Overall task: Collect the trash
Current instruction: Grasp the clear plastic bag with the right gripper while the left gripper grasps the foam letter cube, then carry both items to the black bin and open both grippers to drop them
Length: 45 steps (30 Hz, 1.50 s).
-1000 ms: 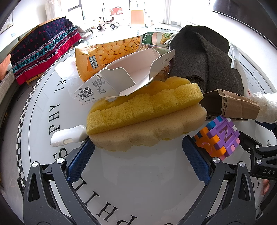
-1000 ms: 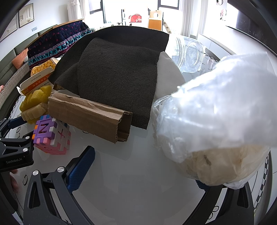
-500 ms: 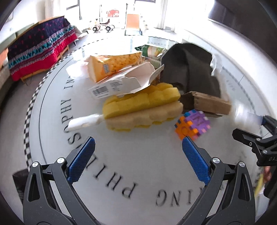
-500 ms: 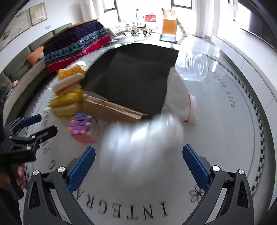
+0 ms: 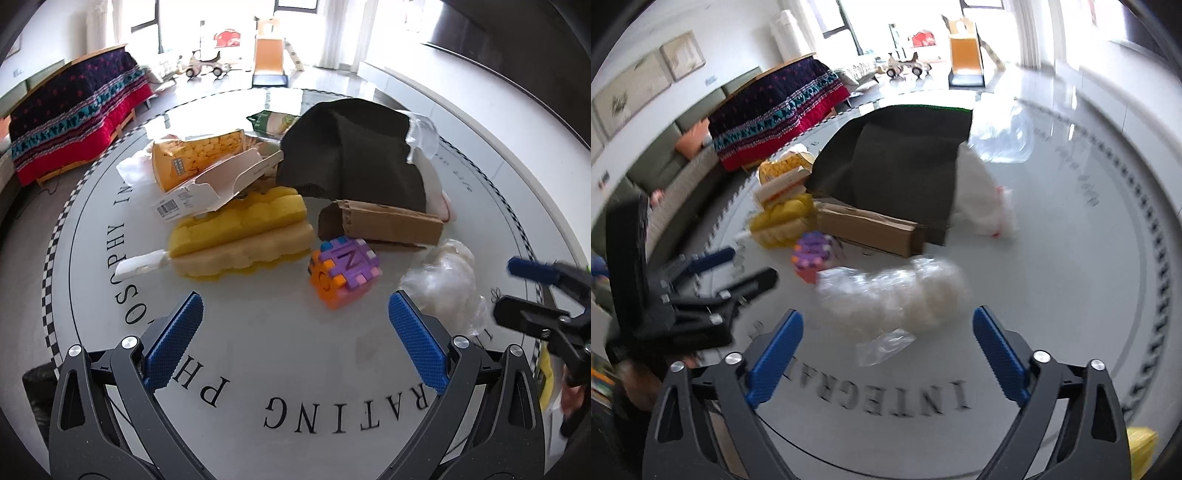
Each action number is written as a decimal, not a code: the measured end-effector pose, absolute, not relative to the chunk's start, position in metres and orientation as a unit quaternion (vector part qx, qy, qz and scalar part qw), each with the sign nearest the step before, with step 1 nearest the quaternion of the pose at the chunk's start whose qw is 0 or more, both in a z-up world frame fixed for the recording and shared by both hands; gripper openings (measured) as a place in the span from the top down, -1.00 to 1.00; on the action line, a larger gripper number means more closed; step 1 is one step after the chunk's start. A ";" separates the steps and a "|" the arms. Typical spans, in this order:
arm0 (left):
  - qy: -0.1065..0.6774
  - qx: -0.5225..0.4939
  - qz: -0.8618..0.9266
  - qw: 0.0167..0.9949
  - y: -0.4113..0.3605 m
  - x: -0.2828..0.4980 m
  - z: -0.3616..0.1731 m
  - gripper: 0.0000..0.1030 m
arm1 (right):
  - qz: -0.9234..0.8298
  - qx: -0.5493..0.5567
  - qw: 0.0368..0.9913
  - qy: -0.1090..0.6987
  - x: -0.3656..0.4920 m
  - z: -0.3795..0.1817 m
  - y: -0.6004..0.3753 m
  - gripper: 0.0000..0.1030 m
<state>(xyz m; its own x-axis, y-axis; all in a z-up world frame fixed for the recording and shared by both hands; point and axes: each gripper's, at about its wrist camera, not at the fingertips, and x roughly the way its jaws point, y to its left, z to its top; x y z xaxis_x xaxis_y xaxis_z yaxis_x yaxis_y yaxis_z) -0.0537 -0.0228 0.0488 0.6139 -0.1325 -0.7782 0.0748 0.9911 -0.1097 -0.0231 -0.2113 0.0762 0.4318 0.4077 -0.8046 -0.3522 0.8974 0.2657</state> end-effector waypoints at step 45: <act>0.424 -0.097 -0.054 0.899 0.003 -0.097 0.030 0.22 | 0.208 -0.055 0.873 0.438 -0.078 0.104 -0.160 0.08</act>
